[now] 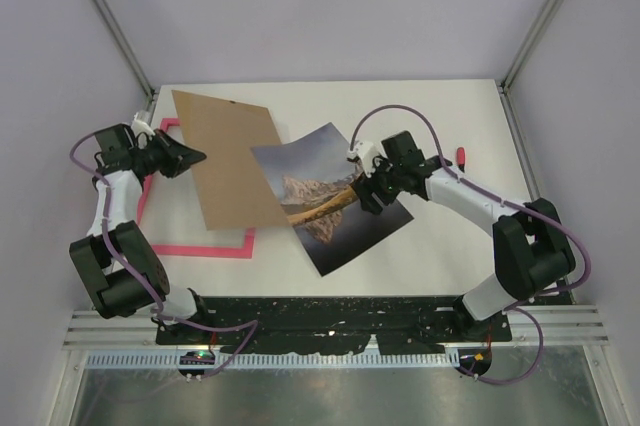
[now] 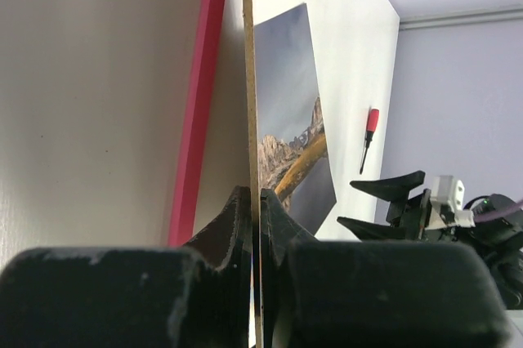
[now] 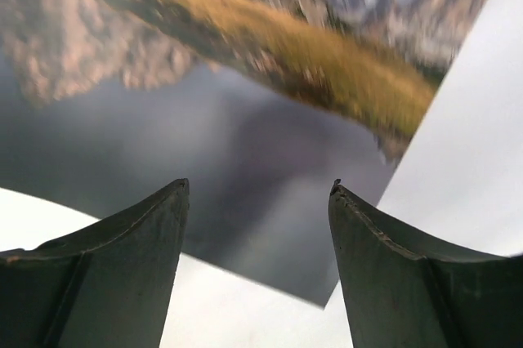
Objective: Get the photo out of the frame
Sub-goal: Adjust the photo in the photo frame.
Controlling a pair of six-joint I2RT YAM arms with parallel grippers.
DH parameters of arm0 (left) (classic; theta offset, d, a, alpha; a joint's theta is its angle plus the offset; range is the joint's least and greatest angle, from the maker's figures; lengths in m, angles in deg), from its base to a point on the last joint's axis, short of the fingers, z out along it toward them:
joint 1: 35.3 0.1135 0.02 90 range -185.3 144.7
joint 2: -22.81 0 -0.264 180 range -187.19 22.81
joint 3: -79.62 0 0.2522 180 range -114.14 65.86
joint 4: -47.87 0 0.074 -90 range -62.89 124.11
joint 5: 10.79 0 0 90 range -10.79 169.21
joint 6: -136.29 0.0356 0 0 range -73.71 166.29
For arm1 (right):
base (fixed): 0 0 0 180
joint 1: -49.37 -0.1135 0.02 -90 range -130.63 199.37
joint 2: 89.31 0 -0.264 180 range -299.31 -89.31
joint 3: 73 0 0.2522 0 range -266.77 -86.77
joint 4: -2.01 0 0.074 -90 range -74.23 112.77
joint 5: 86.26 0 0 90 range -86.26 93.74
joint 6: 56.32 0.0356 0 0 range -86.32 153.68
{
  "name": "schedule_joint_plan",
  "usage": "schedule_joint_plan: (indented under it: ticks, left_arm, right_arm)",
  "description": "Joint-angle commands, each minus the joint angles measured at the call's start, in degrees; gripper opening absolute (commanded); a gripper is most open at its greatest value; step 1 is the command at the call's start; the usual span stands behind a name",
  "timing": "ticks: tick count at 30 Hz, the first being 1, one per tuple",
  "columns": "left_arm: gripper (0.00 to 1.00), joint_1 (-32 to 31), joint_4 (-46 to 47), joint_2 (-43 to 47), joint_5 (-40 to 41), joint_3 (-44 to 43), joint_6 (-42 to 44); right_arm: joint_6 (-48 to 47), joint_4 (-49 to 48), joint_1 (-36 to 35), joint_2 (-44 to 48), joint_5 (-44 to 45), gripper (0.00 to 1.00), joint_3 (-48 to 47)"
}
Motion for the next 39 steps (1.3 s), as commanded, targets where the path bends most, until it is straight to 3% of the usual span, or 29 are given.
schedule_joint_plan:
  ticks: [1, 7, 10, 13, 24, 39]
  left_arm:
    - [0.0, 0.6, 2.7, 3.3, -1.7, -3.5, 0.8]
    - [0.0, 0.6, 0.7, 2.4, -1.4, -5.3, 2.1]
    - [0.0, 0.7, 0.6, 2.8, -1.1, -5.4, 2.5]
    - [0.0, 0.6, 0.3, 3.0, -1.0, -5.6, 2.6]
    - [0.0, 0.6, -2.2, 3.0, -1.7, -6.8, 5.0]
    - [0.0, -0.4, -7.9, -1.6, -0.2, -16.4, 7.8]
  right_arm:
    - [-5.6, -11.3, -7.1, 1.7, -3.5, 0.75, -2.9]
    - [-14.9, -22.6, -16.6, 2.1, -7.7, 0.81, 3.6]
    - [-13.0, -30.7, -17.6, -0.8, -2.0, 0.88, 4.2]
    - [-12.2, -30.9, -15.4, -6.2, 3.6, 0.88, -1.2]
    - [-8.1, -28.7, -6.0, -24.6, 6.0, 0.88, -15.9]
    - [-8.4, -18.0, -4.2, -32.9, 25.0, 0.88, -23.2]
